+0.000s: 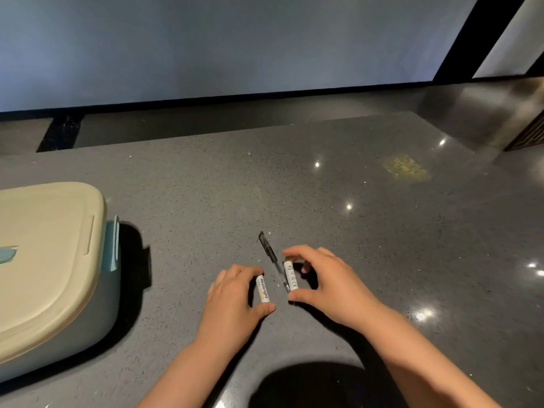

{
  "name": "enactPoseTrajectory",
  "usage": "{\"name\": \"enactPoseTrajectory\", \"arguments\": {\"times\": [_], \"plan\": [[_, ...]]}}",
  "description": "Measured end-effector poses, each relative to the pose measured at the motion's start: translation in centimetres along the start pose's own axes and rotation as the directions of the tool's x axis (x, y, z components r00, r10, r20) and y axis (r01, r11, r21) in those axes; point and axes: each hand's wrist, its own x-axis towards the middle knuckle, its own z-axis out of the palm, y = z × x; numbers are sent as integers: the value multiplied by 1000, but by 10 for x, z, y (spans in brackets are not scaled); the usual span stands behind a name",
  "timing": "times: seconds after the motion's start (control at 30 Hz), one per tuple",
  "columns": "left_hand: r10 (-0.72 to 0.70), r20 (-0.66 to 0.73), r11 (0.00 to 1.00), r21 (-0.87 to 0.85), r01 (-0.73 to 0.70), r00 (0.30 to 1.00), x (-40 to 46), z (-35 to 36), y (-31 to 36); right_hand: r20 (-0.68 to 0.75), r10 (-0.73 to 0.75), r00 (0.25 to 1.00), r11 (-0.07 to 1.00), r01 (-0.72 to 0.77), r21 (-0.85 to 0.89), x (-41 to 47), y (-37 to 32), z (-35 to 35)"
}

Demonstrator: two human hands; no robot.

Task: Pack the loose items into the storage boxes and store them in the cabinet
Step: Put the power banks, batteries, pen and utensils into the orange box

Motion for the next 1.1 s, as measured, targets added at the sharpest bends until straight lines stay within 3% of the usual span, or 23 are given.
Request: {"name": "enactPoseTrajectory", "arguments": {"times": [0.2, 0.47, 0.63, 0.77, 1.1], "plan": [[-35, 37, 999, 24, 34, 999, -5, -16, -15, 97, -68, 993, 997, 70, -18, 7, -18, 26], [-7, 55, 999, -53, 10, 998, -7, -15, -14, 86, -80, 993, 997, 79, 15, 14, -10, 24], [35, 55, 996, -87, -30, 998, -5, -6, -7, -179, 177, 968, 984, -174, 33, 23, -5, 17], [72, 84, 997, -40, -69, 994, -1, -2, -4, -103, 268, 958, 959, -275, -62, 23, -9, 28], [84, 79, 996, 11, -85, 993, 3, -7, -3, -115, 318, 941, 935, -332, -129, 16, -21, 28]]}}
